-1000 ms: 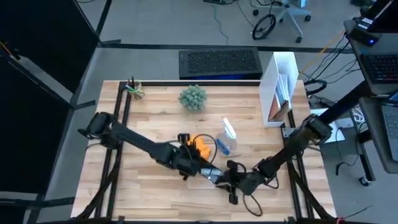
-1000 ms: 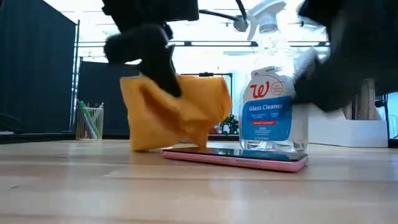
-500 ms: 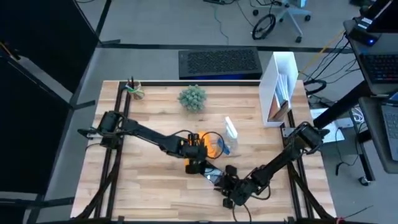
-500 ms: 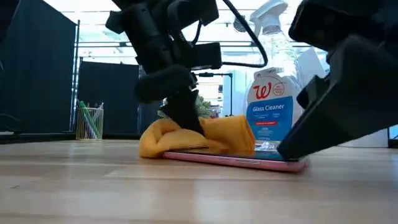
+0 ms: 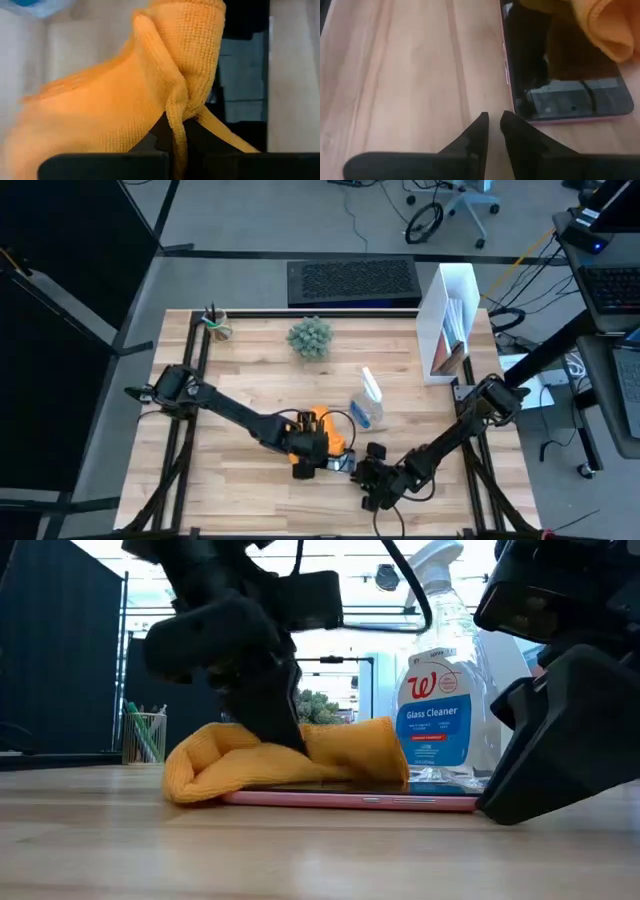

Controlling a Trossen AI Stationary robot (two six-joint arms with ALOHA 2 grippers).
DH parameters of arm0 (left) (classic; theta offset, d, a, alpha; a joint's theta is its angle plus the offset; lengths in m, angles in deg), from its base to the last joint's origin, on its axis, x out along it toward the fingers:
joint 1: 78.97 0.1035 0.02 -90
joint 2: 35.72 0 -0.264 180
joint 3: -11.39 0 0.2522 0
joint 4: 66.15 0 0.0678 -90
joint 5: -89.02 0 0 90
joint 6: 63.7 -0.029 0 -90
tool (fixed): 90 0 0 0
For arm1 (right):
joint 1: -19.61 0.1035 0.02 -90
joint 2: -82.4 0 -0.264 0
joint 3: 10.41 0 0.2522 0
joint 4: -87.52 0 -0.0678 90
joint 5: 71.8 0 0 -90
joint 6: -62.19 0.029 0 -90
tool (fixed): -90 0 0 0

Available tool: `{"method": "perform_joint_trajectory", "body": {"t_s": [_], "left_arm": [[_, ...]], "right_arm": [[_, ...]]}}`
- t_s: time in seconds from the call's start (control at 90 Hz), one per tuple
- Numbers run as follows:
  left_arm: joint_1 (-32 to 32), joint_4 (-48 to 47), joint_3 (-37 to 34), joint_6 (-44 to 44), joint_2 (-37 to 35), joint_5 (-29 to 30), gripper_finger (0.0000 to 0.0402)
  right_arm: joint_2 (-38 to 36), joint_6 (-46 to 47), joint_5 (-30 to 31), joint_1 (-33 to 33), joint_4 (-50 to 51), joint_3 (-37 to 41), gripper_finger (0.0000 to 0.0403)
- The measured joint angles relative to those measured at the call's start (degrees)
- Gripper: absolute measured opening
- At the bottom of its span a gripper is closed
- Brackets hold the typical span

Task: Apply microfiber cloth
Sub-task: Wipe the pink cellphone with the orange microfiber cloth

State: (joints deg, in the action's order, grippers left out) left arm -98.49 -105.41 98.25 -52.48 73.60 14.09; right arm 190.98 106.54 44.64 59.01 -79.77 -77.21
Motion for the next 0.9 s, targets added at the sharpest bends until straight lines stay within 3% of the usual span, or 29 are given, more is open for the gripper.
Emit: {"method": "perform_joint_trajectory", "body": {"t_s": [0.233,0.456,0.656,0.822,0.9], "left_arm": [[-3.3,-1.0,3.6,-1.5,-7.7,0.0,0.0000],[-4.2,-1.9,3.3,-1.3,-10.1,-1.4,0.0000],[-3.2,-0.3,3.2,-2.3,-8.7,-1.4,0.0000],[-2.8,1.5,3.3,-3.2,-8.2,-1.5,0.0000],[-2.6,1.6,3.3,-3.2,-8.1,-1.6,0.0000]], "right_arm": [[-13.3,-3.5,1.4,-0.2,7.5,0.0,0.0118],[-25.9,-12.5,12.0,0.4,8.7,0.0,0.0238],[-24.7,-18.6,11.1,-3.6,2.9,0.0,0.0317],[-20.8,-23.9,10.5,-7.4,-5.0,0.0,0.0336],[-19.1,-25.9,7.4,-8.9,-6.7,0.0,0.0337]]}}
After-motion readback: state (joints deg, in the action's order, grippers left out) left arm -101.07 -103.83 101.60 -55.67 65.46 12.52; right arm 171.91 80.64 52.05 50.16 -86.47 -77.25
